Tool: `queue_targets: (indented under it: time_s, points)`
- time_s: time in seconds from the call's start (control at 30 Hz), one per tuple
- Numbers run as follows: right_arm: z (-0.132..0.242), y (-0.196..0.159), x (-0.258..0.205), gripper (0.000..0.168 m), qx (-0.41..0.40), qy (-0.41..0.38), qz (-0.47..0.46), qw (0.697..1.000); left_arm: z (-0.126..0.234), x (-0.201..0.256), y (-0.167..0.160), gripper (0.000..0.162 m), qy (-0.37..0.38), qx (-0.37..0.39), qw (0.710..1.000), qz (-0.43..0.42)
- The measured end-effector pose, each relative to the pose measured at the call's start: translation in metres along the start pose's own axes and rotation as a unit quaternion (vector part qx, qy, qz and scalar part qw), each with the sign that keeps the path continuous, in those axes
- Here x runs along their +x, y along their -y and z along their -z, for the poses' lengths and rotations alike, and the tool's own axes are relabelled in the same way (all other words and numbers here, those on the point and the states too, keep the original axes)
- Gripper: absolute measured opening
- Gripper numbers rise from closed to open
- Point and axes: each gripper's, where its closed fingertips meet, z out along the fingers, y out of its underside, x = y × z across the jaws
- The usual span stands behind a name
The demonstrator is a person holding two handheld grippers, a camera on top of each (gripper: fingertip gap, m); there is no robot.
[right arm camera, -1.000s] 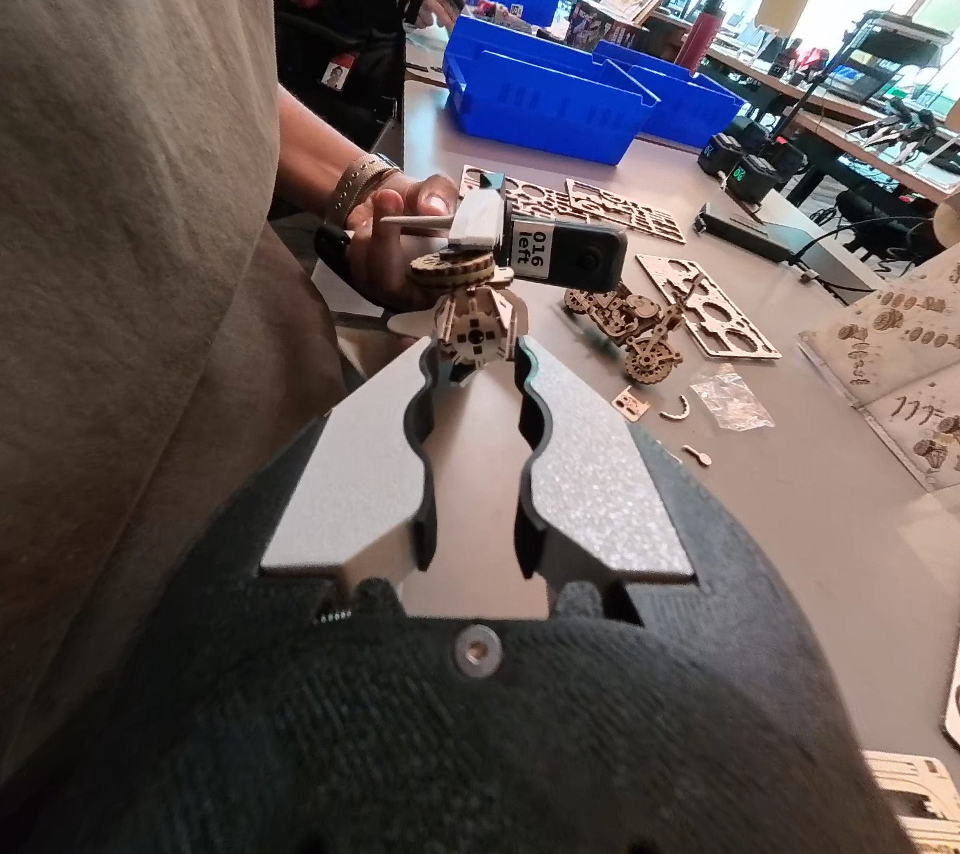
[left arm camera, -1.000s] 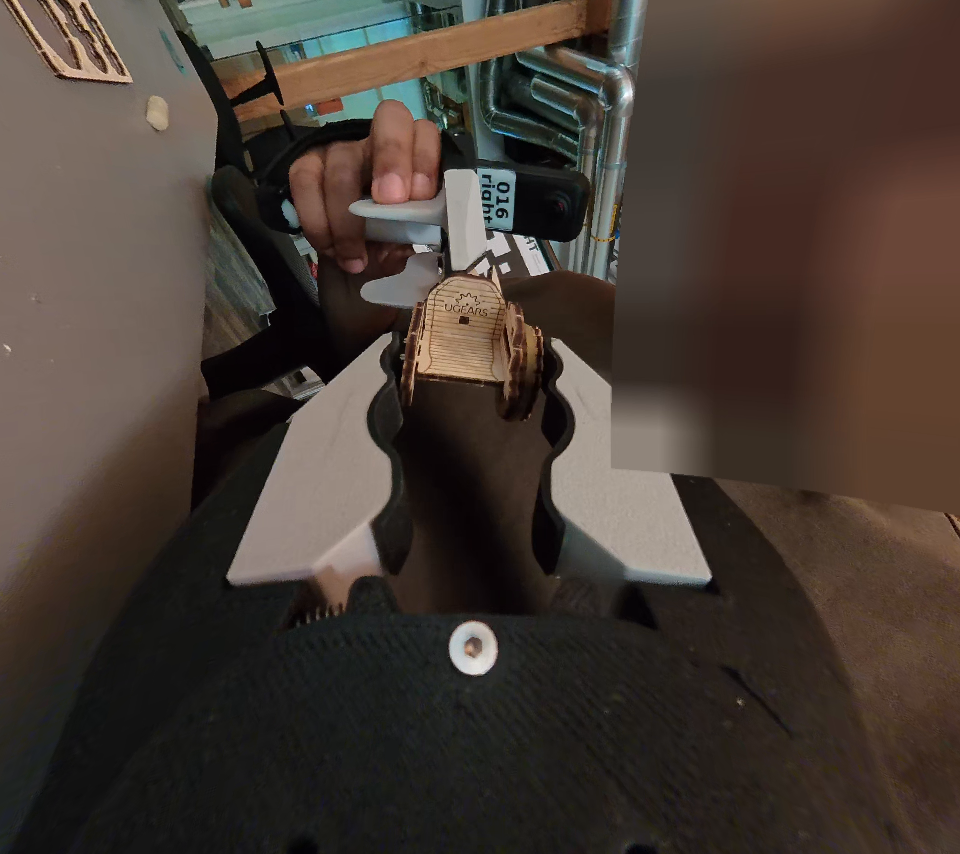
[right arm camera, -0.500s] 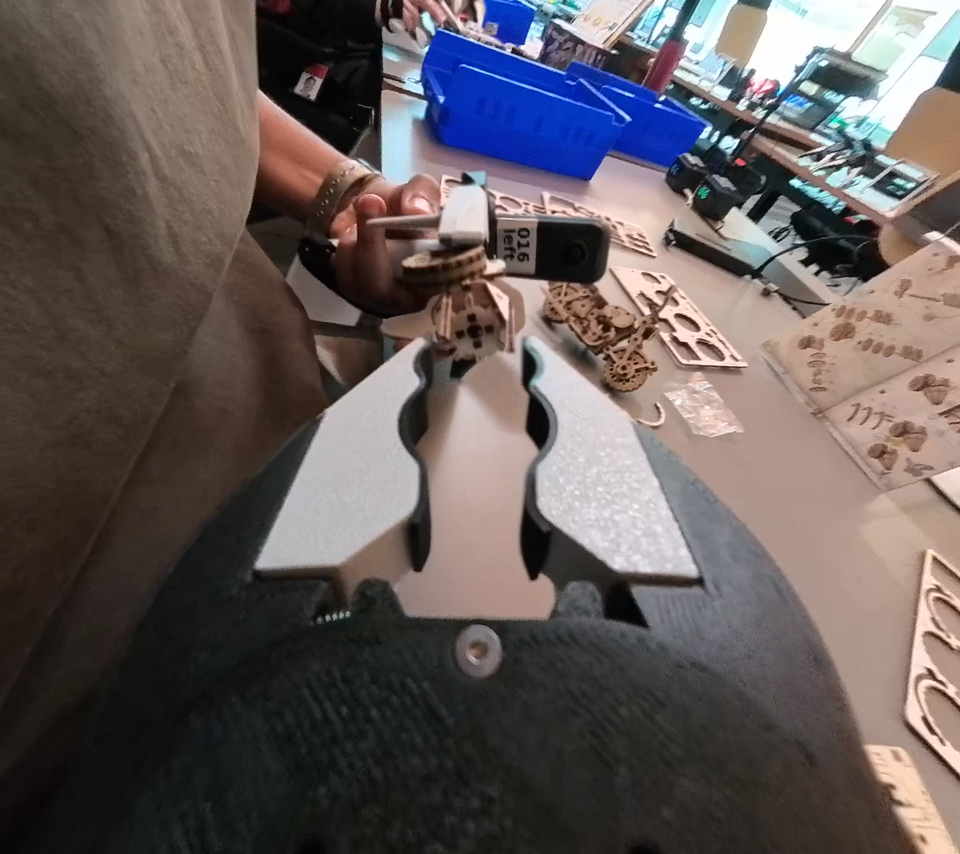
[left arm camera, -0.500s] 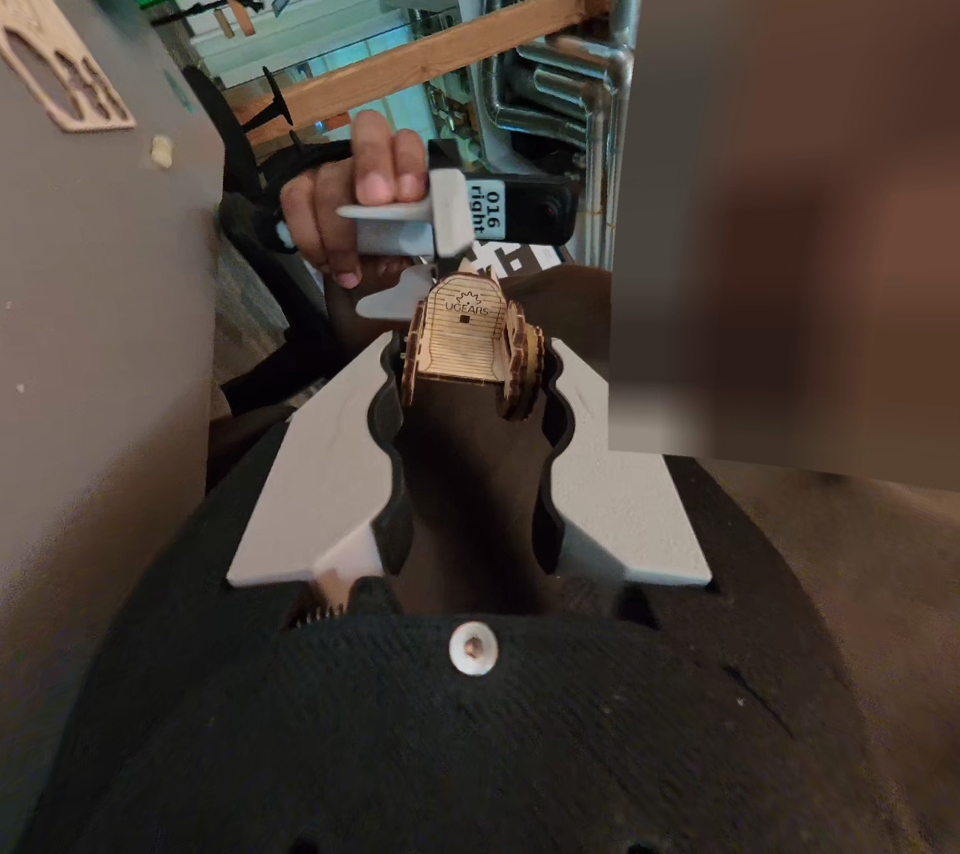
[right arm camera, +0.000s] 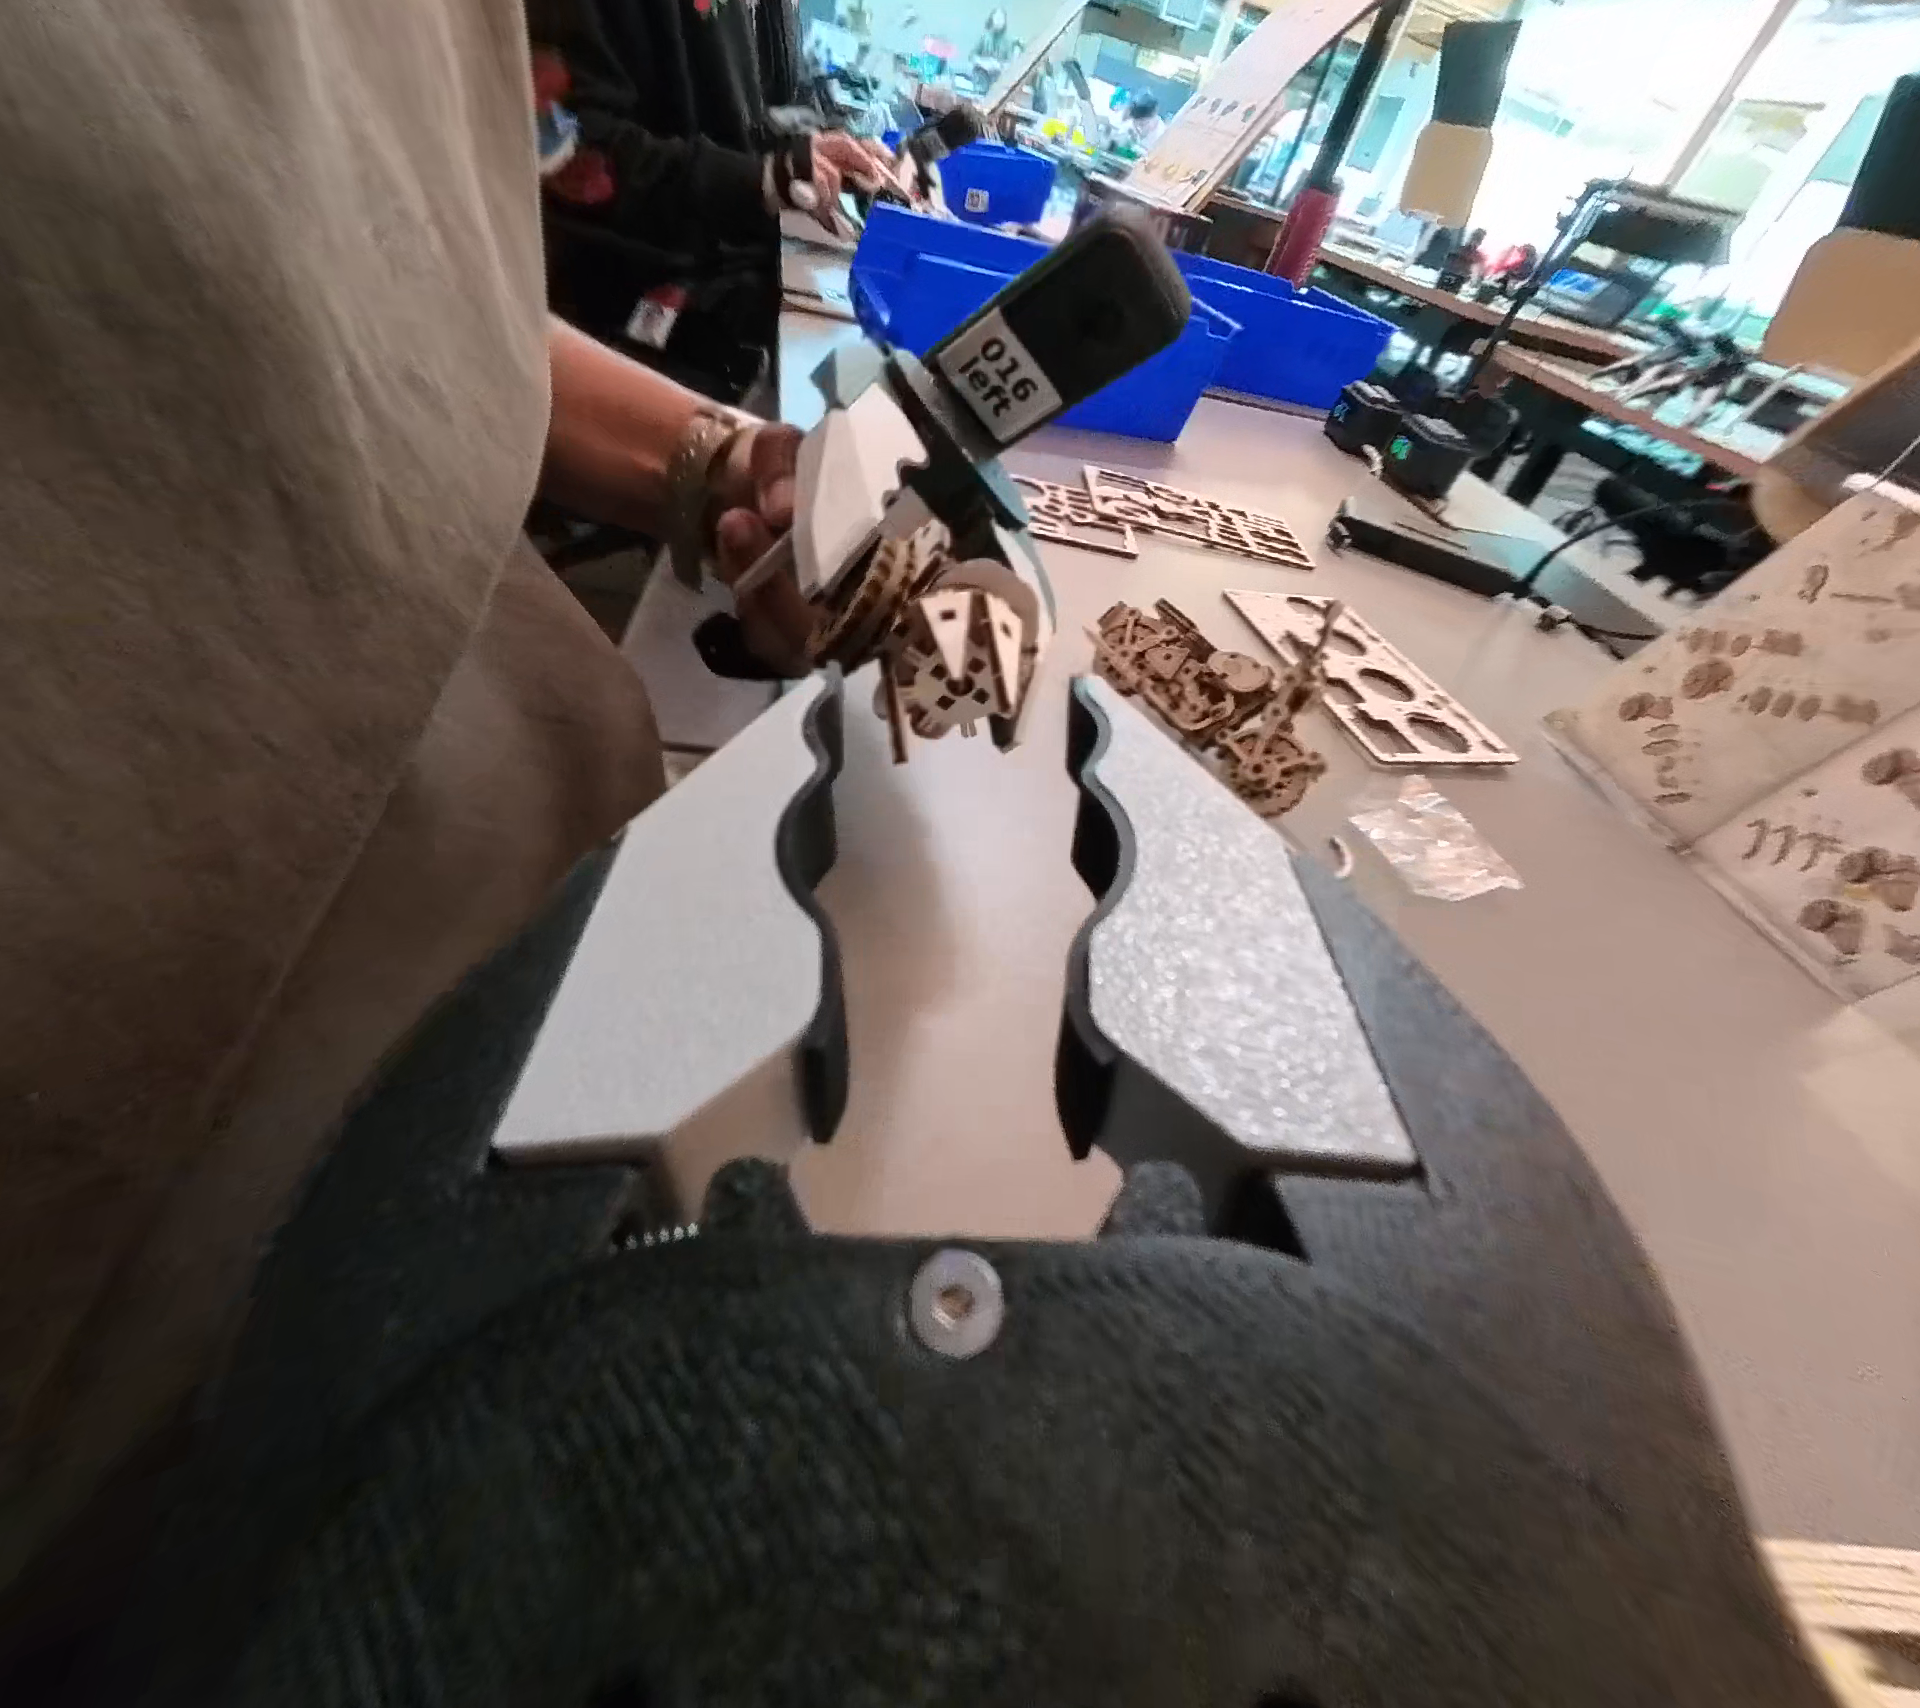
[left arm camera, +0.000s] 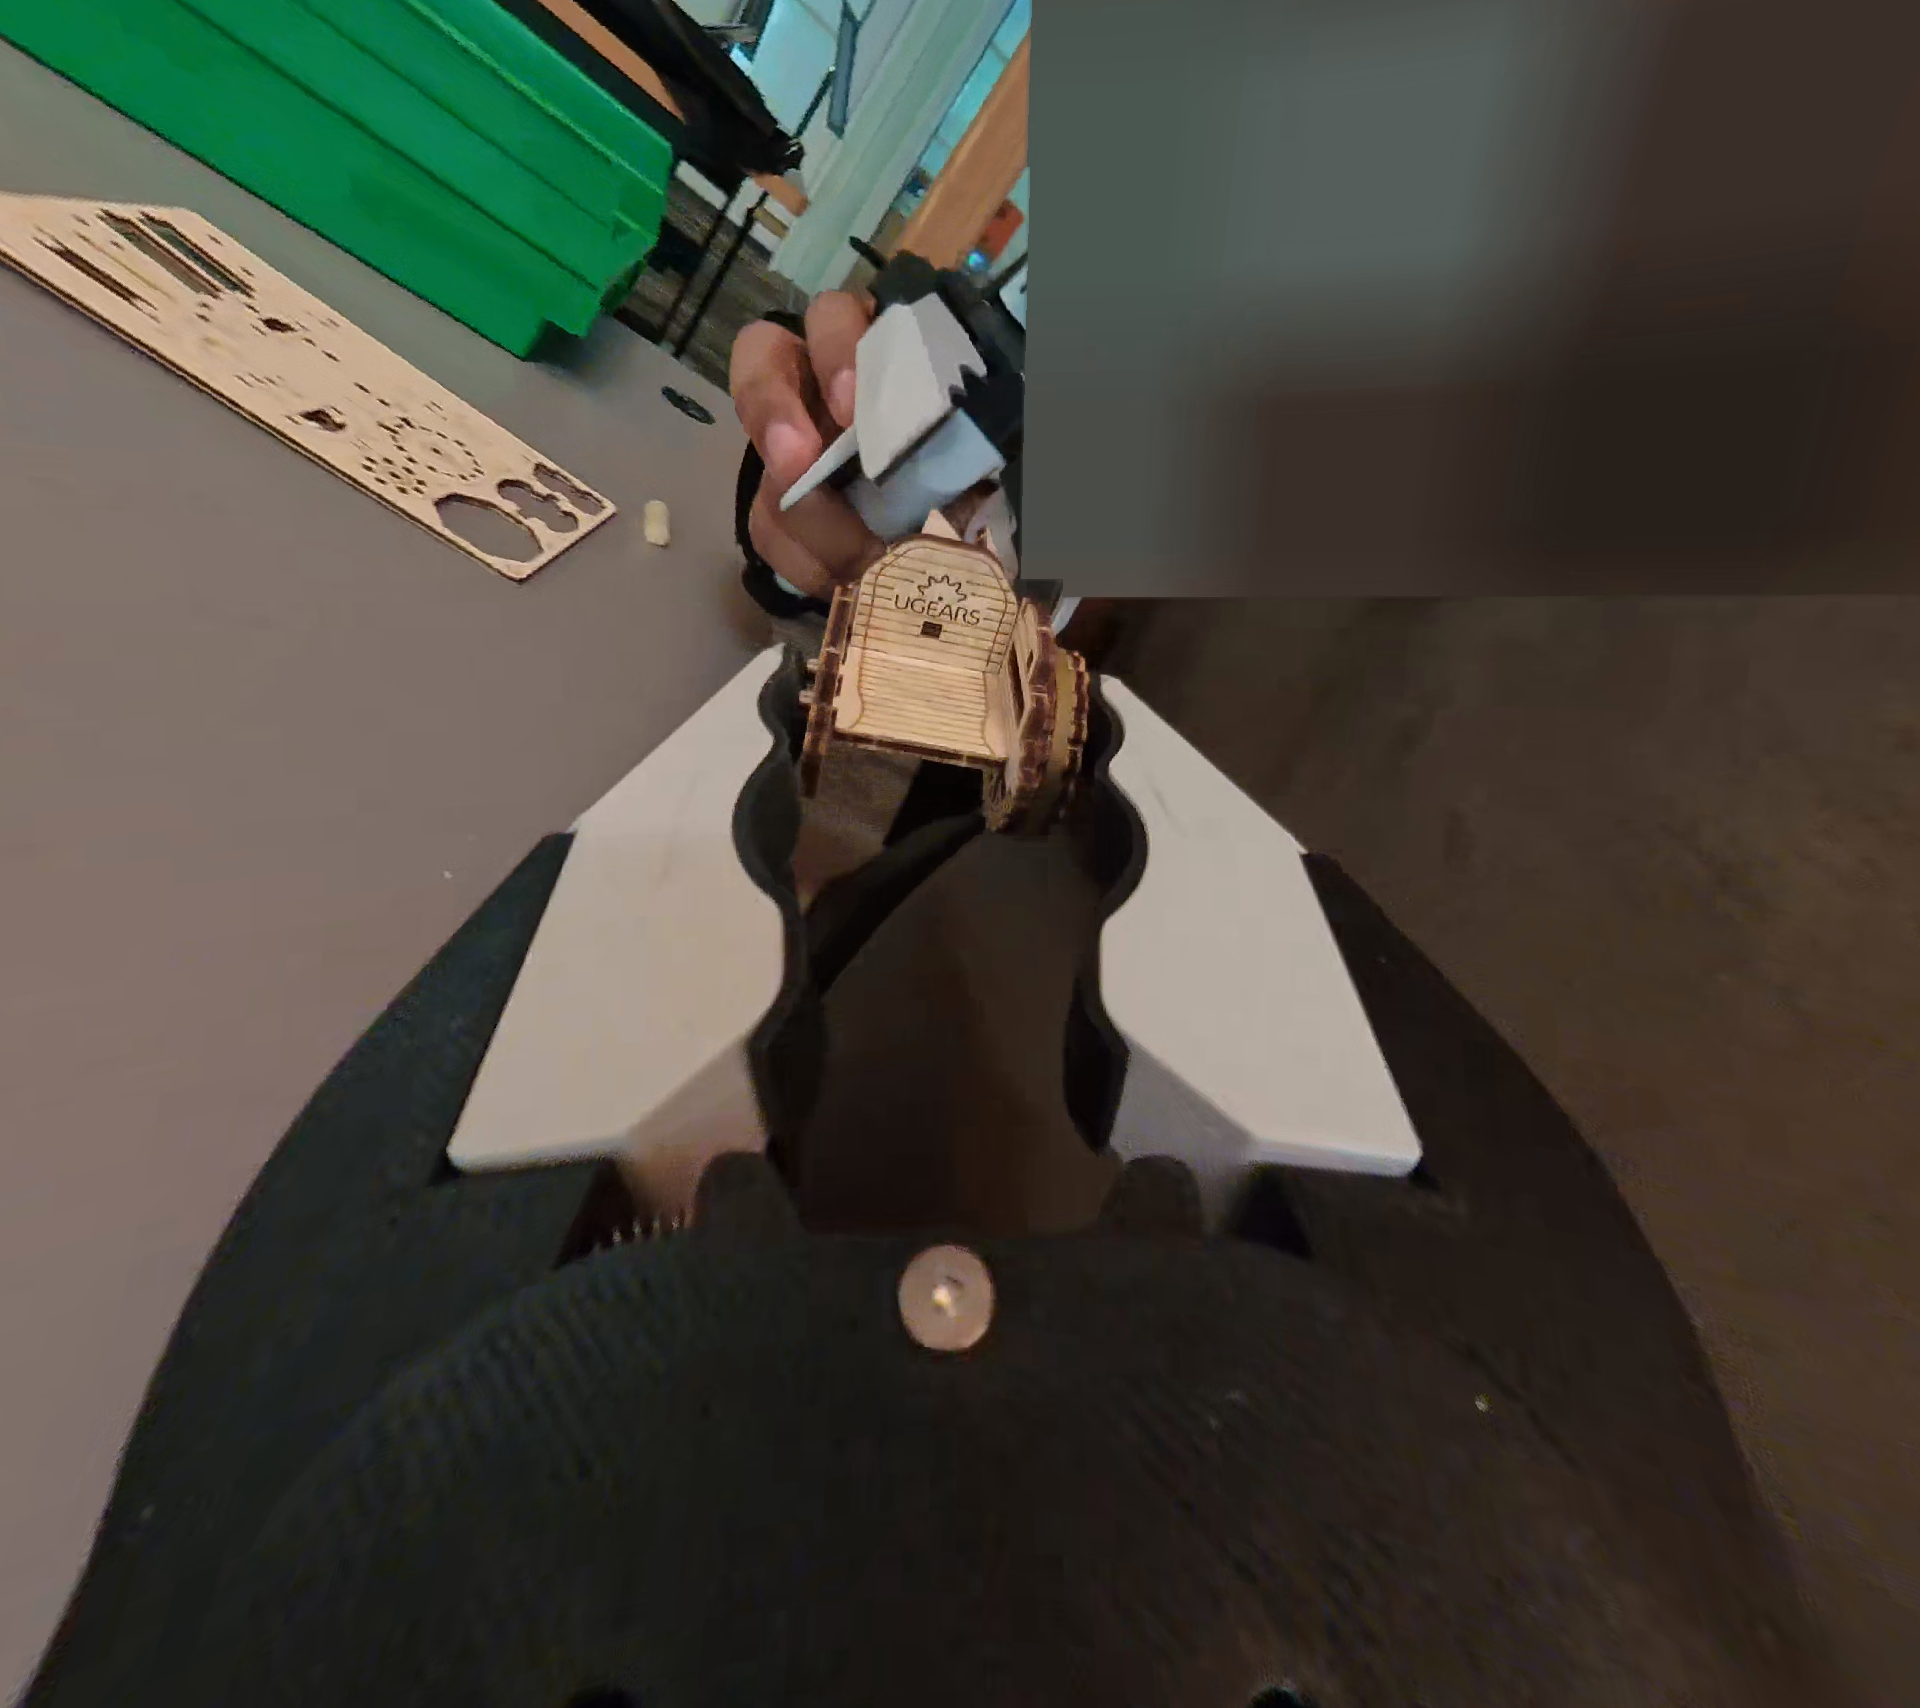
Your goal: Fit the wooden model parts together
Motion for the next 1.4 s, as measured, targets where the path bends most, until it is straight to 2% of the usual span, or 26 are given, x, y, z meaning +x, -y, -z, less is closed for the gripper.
queue_targets:
  time_s: [0.13,0.23,0.3,0.4,0.5,0.67,0.83,1.0,1.1,1.2,1.4]
  points:
    - [0.008,0.001,0.013,0.046,0.034,0.019,-0.113,0.993,-0.002,-0.004,-0.002,0.051,0.031,-0.01,0.998,-0.045]
    - [0.011,-0.003,0.032,0.052,0.05,0.012,-0.236,0.97,-0.001,-0.012,0.0,0.051,0.085,-0.009,0.989,-0.118]
    - [0.009,-0.01,0.038,0.053,0.048,0.024,-0.322,0.945,0.0,-0.018,0.001,0.051,0.129,-0.015,0.975,-0.183]
    - [0.003,-0.012,0.038,0.053,0.076,0.064,-0.452,0.886,-0.002,-0.02,-0.001,0.051,0.166,-0.031,0.948,-0.269]
    - [0.001,-0.006,0.029,0.047,0.104,0.123,-0.525,0.836,-0.005,-0.02,-0.005,0.051,0.181,-0.044,0.932,-0.309]
    - [-0.01,-0.019,0.004,0.057,0.036,0.161,-0.533,0.83,-0.006,-0.016,-0.003,0.051,0.176,-0.037,0.925,-0.333]
    - [-0.01,-0.009,0.0,0.045,0.068,0.195,-0.569,0.796,-0.008,-0.011,-0.007,0.051,0.17,-0.044,0.918,-0.356]
    - [-0.01,-0.008,-0.003,0.044,0.066,0.206,-0.575,0.789,-0.011,-0.011,-0.011,0.05,0.169,-0.051,0.915,-0.363]
    - [-0.006,-0.005,0.004,0.044,0.084,0.204,-0.582,0.783,-0.009,-0.01,-0.007,0.051,0.165,-0.038,0.925,-0.34]
    - [0.004,-0.005,0.028,0.041,0.12,0.165,-0.576,0.792,-0.006,-0.009,0.001,0.051,0.158,-0.013,0.937,-0.312]
    - [0.019,-0.002,0.058,0.035,0.162,0.078,-0.502,0.846,-0.001,-0.017,0.009,0.051,0.162,0.013,0.957,-0.24]
